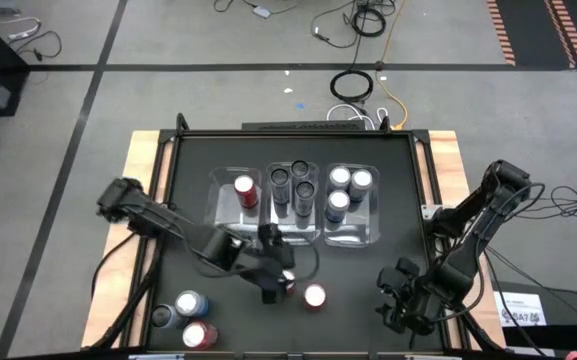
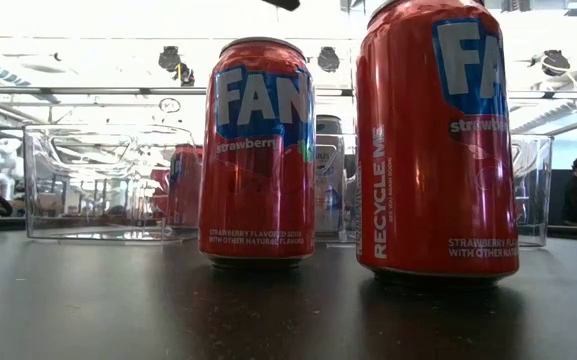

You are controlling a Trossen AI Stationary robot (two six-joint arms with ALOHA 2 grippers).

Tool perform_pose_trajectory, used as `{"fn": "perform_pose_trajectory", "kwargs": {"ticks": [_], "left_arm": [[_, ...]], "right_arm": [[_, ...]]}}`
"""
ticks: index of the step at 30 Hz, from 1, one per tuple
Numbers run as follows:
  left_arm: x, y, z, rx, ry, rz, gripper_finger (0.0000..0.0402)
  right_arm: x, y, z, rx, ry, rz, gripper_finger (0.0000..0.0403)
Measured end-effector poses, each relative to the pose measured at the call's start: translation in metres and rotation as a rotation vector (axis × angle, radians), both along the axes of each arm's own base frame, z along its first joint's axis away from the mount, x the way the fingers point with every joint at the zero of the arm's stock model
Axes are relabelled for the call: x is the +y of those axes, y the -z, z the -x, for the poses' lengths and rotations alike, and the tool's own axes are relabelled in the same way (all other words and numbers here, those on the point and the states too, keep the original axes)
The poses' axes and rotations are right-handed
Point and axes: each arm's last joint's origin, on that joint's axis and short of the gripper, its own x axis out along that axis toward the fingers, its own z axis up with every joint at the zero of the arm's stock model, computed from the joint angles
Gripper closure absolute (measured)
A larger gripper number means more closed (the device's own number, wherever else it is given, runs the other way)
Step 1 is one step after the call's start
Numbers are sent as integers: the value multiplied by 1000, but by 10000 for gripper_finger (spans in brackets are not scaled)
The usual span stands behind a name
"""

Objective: Sort soda cans
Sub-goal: Put the red soda can into the middle left transparent bin

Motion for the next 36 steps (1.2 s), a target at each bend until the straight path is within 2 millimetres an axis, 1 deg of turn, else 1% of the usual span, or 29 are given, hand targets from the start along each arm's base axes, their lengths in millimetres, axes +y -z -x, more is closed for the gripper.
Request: {"fn": "perform_pose_trajectory", "kwargs": {"ticks": [2,6,13,17,20,25,31,36], "left_arm": [[-5,12,-10,48,40,-31,4],[-15,33,-25,107,84,-21,4],[-21,63,-33,235,120,75,4],[-20,73,-34,298,117,64,4],[-17,78,-30,356,86,55,4],[-13,80,-29,385,52,52,4],[-16,78,-35,321,57,78,4],[-16,77,-38,291,-16,142,4]], "right_arm": [[1,8,2,-5,10,-19,92],[5,16,5,-20,9,-55,92],[7,19,9,-33,6,-47,92],[7,19,9,-39,8,-45,92],[7,18,8,-57,15,-40,92],[8,18,8,-66,14,-43,92],[8,18,8,-67,12,-41,92],[8,18,8,-67,11,-41,92]]}}
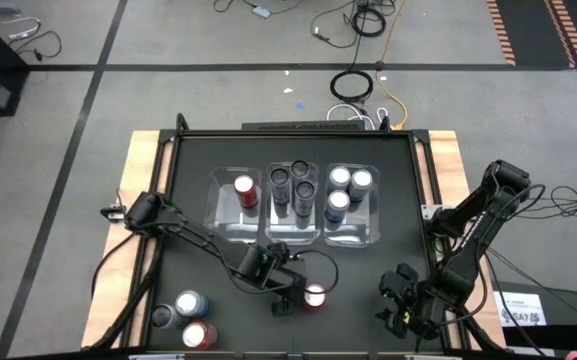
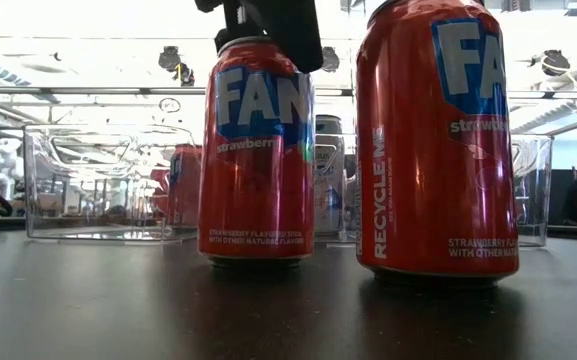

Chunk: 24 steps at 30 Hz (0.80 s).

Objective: Sort soda cans
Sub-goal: Put the red soda can into the middle left transparent bin

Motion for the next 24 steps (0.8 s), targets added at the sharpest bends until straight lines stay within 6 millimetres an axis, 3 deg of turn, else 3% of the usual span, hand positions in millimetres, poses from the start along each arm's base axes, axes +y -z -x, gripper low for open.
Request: {"fn": "perform_pose_trajectory", "kwargs": {"ticks": [13,24], "left_arm": [[6,2,2,10,-52,-94,4],[2,3,6,55,-90,-15,4]], "right_arm": [[0,0,0,3,0,-8,92],[0,0,0,0,-13,0,92]]}}
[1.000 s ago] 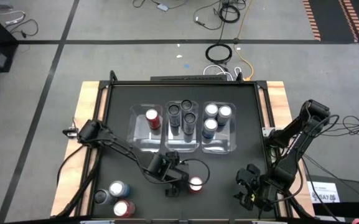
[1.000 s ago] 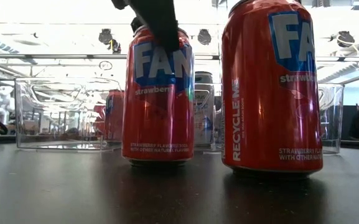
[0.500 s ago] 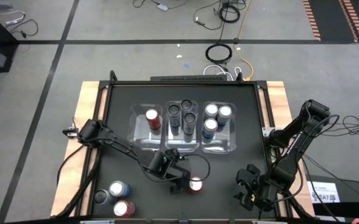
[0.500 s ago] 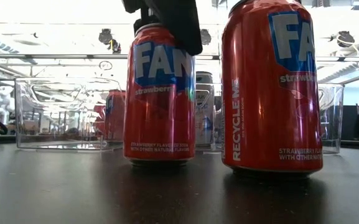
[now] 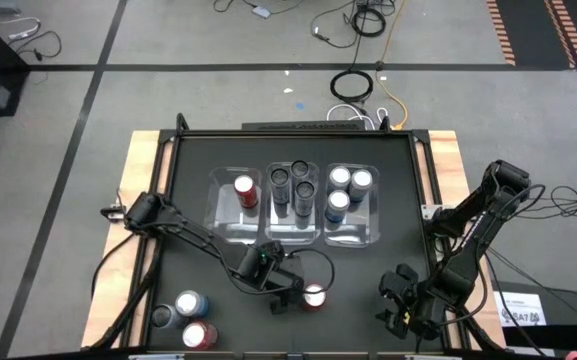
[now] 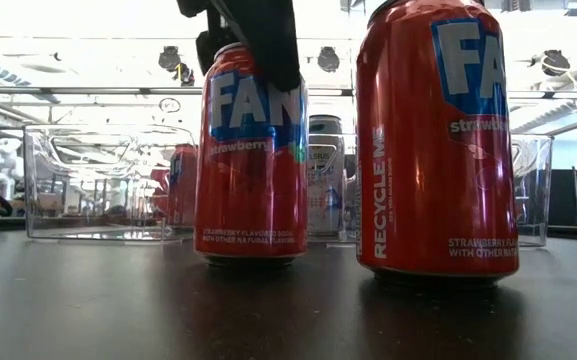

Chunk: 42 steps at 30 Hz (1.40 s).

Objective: Sort soda cans
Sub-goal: Put the red soda can into the middle left transparent bin

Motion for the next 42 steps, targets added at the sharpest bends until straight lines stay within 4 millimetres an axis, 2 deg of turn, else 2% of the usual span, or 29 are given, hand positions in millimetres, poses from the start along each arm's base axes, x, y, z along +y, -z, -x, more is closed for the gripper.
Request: {"fn": "perform_pose_trajectory", "kwargs": {"ticks": [5,14,20,25,30,35,42], "left_arm": [[0,0,0,1,-3,4,11],[1,0,0,4,-2,10,87],[0,-3,0,24,-14,54,85],[6,-12,7,120,-90,68,83],[15,-30,16,185,-158,71,82],[21,-54,31,169,-243,87,82],[43,-113,75,49,-351,23,82]], "right_arm": [[1,0,0,-5,-6,-4,92],[1,0,0,-9,-21,6,92],[1,0,0,-12,-41,18,92],[0,0,-1,-15,-55,29,92],[0,0,-1,-18,-68,39,92],[-1,0,-2,-18,-62,46,92],[-4,0,-5,-14,-46,51,92]]}}
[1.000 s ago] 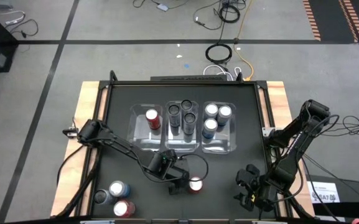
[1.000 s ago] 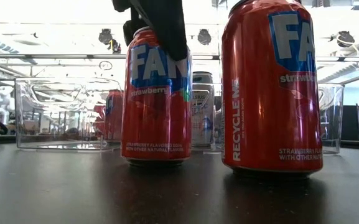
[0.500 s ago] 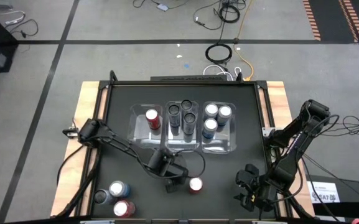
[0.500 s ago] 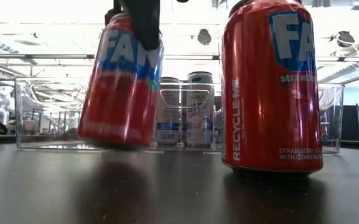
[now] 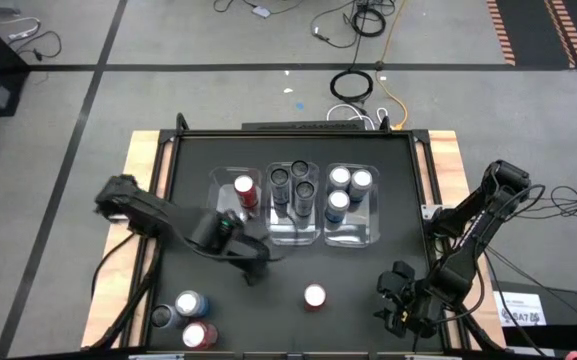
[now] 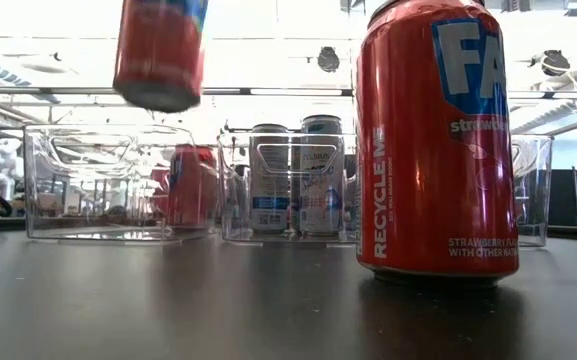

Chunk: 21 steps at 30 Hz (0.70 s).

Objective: Sort soda cans
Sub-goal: Put the red soda can into the middle left transparent bin

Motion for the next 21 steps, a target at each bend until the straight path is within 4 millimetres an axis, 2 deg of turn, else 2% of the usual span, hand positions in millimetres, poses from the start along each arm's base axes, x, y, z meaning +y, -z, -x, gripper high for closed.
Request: {"fn": "perform_pose_trajectory", "kwargs": {"ticks": [4,9,13,21], "left_arm": [[19,-27,33,-9,-35,-97,81],[47,-35,66,-15,-39,-174,81],[69,-21,87,-8,-5,-218,81],[122,34,118,-39,101,-135,81]], "right_arm": [[-4,0,-5,1,32,-6,92],[-10,0,-13,4,99,-27,92],[-15,0,-20,7,176,-58,92],[-25,-1,-33,10,363,-158,92]]}}
